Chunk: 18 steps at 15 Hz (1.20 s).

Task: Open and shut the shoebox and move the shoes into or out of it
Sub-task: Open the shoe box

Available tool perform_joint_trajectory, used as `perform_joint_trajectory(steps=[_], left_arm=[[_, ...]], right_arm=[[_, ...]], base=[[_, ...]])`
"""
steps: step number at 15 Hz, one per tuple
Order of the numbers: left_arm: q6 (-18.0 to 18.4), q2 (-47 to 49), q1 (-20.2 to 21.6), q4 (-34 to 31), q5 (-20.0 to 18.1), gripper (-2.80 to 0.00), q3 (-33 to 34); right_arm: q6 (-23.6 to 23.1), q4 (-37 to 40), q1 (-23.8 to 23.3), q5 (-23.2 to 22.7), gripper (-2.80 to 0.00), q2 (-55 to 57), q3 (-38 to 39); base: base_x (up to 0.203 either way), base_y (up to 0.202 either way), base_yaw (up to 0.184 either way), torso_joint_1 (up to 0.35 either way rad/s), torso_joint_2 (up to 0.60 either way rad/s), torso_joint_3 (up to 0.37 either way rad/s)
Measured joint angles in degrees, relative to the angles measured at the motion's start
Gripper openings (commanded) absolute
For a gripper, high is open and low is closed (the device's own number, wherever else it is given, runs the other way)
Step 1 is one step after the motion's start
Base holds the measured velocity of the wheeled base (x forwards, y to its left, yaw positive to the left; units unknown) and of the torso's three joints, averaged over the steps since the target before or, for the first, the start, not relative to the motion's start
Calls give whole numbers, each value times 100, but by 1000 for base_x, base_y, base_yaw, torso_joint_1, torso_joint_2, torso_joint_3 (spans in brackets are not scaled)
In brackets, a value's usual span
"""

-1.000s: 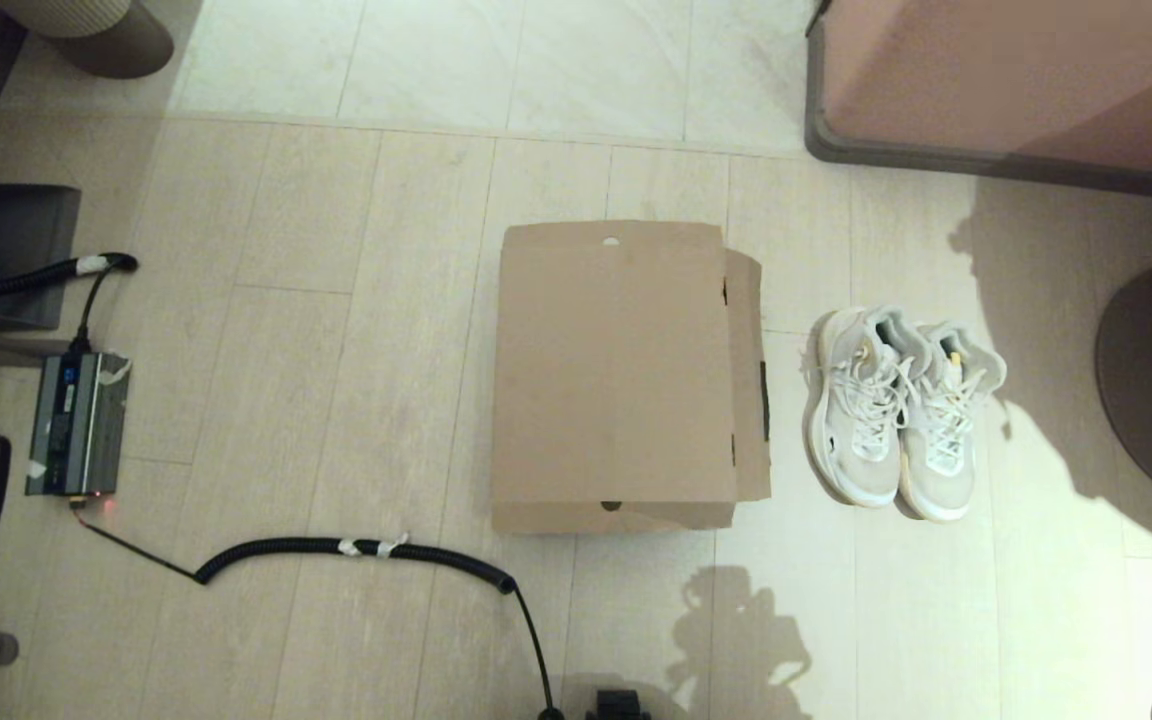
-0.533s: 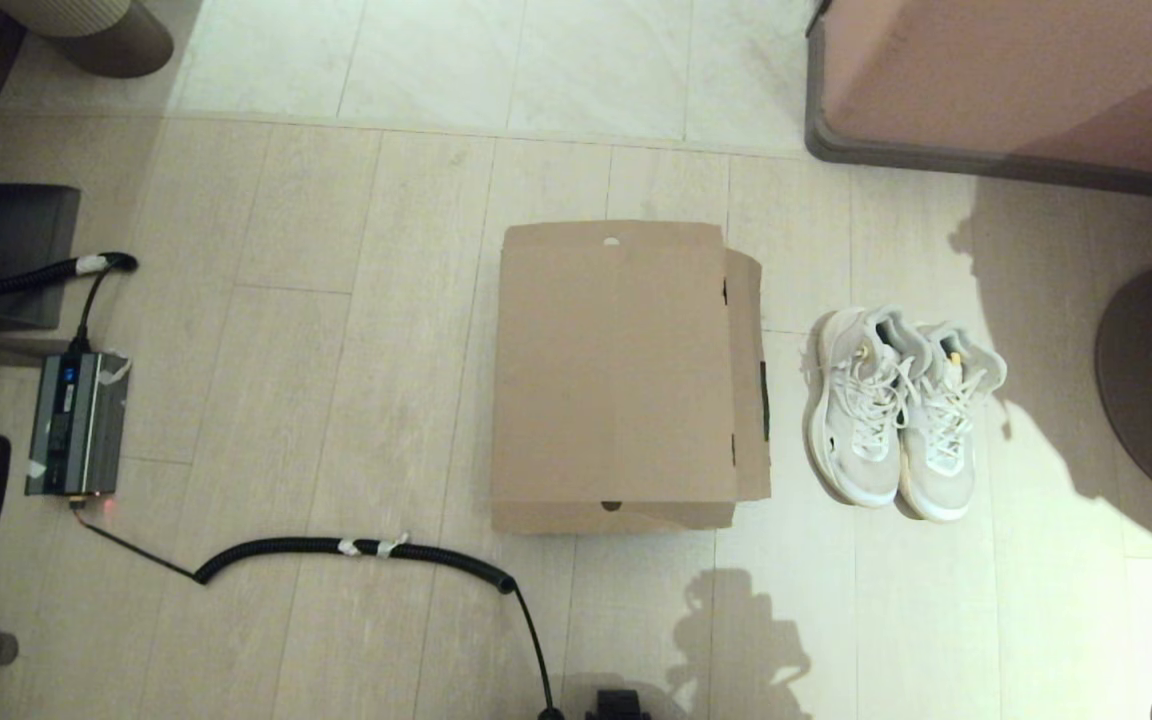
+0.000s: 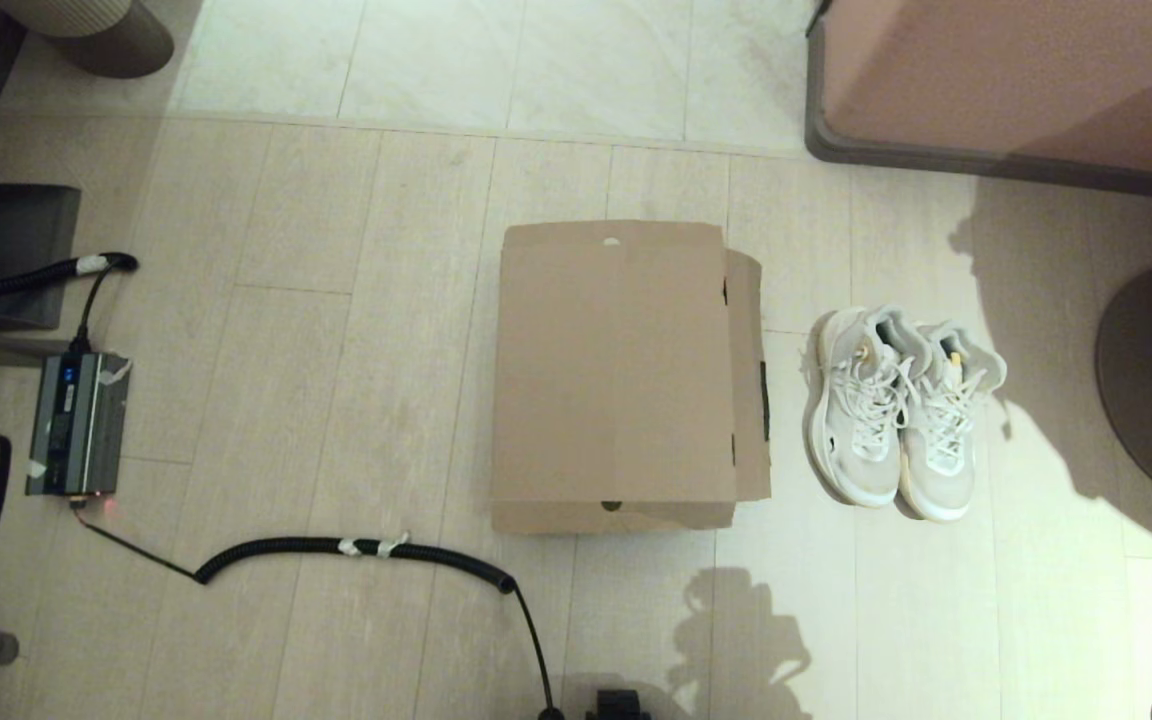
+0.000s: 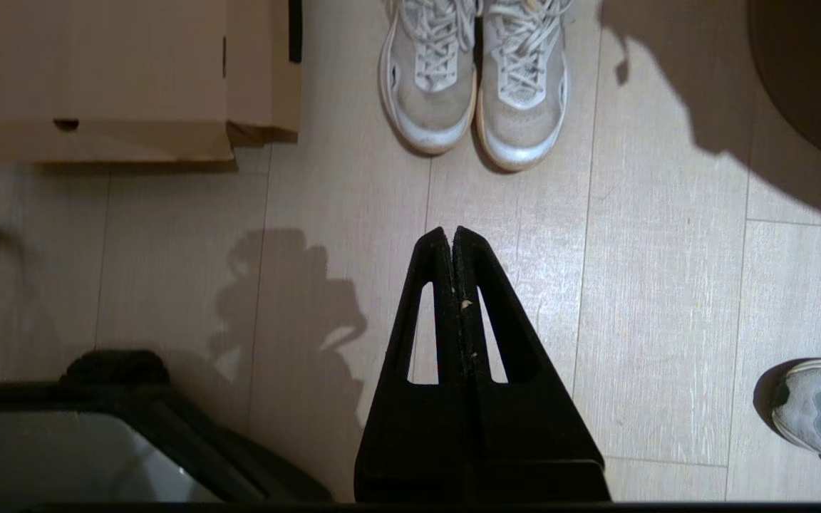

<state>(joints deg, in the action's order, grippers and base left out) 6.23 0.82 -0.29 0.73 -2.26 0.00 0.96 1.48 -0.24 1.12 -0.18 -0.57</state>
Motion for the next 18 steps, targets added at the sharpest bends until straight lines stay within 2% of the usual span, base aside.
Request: perform_joint_trajectory(steps=[2,8,11,14,16,18], left_arm=[[-23,-61,2,6,30,-280,0],[-133,-98,4,11,68,-280,0],[12,-98,3,-7,97,-280,0],[24,-98,4,0,111,-280,0],[18,-98,5,-7,107,-280,0],[18,-98,5,-7,99,-280,0]], right_arm=[[-41,315,0,-70,-280,60,-85],[-24,373,-2,-67,-280,203,-144],[414,-27,-2,181,-280,63,-41],[497,-74,-2,216,-280,21,-6],[354,-68,-2,188,-280,13,-6],[-83,-32,-2,-23,-280,11,-8]], base=[[0,0,0,0,0,0],[0,0,0,0,0,0],[0,0,0,0,0,0],[0,0,0,0,0,0],[0,0,0,0,0,0],[0,0,0,0,0,0]])
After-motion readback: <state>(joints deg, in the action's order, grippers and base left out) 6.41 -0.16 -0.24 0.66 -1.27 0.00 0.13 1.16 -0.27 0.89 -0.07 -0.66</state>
